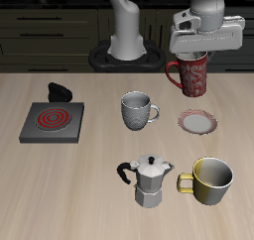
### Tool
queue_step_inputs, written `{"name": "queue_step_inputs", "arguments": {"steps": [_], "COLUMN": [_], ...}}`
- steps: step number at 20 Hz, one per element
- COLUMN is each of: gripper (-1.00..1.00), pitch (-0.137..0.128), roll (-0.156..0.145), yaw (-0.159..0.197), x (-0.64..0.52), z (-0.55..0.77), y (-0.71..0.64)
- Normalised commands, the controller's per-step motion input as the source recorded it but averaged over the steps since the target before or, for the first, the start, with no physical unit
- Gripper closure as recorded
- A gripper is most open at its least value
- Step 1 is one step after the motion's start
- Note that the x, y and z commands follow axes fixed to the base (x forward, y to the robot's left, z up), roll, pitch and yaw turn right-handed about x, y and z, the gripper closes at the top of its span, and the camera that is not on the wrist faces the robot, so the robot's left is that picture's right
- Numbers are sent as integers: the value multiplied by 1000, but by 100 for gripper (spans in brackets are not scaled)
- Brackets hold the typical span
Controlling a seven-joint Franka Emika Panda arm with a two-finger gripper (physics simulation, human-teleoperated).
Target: Place the red mug on the plate
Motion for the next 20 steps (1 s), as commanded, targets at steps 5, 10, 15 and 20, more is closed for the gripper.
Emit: {"name": "queue_step_inputs", "arguments": {"steps": [5,10,15,20], "gripper": [100,100,100,100], "pitch": [8,6,31,19], "roll": [-27,21,13,7], "yaw": [-42,2,0,31], "x": [-164,-108,-6,136], "z": [-268,-208,-168,-212], "y": [41,94,87,57]}}
